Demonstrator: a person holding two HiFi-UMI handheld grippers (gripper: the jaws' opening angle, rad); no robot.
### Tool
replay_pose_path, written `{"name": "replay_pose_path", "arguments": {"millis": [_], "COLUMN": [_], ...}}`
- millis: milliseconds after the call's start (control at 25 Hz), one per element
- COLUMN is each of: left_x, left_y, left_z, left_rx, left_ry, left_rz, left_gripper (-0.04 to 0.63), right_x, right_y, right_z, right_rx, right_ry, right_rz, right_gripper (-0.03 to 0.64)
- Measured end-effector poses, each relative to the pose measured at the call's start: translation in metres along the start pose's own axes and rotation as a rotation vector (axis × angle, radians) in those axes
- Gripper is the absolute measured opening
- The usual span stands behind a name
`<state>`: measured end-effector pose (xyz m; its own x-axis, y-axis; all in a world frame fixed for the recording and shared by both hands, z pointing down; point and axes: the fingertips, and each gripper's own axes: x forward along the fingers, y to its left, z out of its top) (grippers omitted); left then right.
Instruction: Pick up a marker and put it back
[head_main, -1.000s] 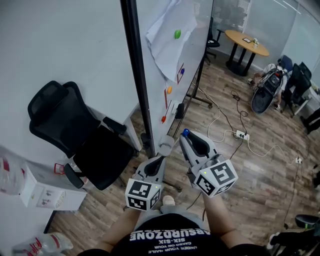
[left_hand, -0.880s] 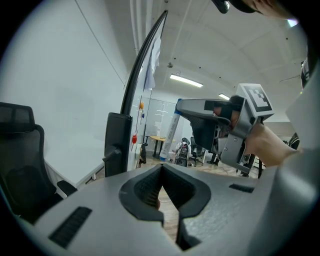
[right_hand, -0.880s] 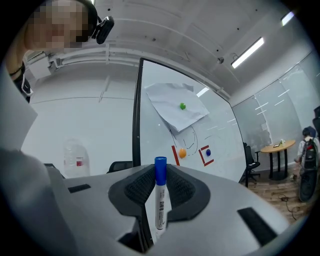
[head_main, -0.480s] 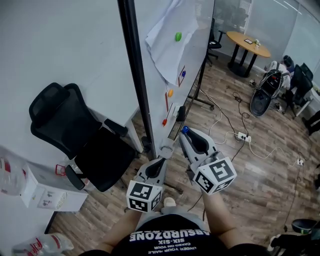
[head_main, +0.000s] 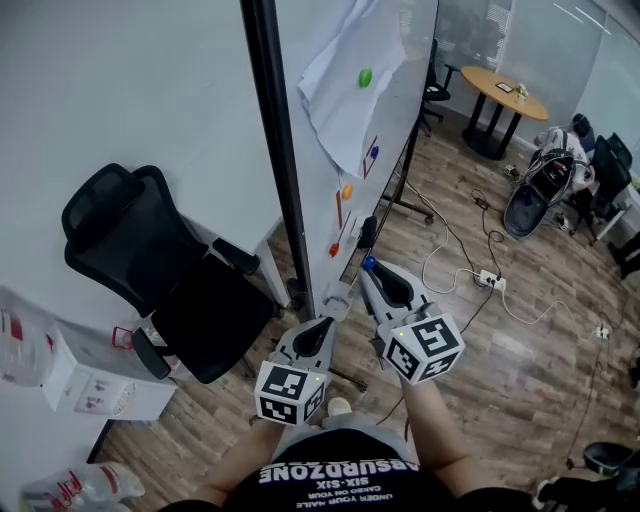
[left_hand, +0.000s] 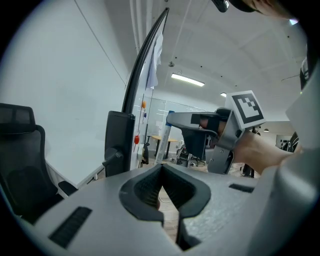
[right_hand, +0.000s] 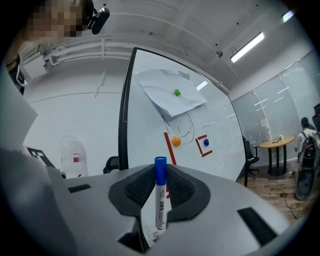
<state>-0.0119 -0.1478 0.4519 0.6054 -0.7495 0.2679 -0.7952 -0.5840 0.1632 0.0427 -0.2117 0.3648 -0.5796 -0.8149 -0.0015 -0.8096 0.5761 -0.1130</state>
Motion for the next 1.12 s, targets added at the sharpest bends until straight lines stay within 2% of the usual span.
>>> {"name": "replay_pose_path", "arguments": {"millis": [840, 1120], "left_x": [0.009, 0.011], "left_y": [0.012, 0.016], "left_z": [0.001, 0.0], "left_rx": [-0.014, -0.019], "left_ry": [0.0, 0.001], "left_rz": [0.036, 0.046], "left_gripper": [0.003, 0.003], "right_x": [0.039, 0.046], "right_y": [-0.023, -0.024], "right_z": [-0.076, -0.099], "right_rx": [0.01, -0.016], "right_ry": [0.156, 0.207], "right_rz": [0.018, 0.027], "right_gripper": [0.063, 0.063]}}
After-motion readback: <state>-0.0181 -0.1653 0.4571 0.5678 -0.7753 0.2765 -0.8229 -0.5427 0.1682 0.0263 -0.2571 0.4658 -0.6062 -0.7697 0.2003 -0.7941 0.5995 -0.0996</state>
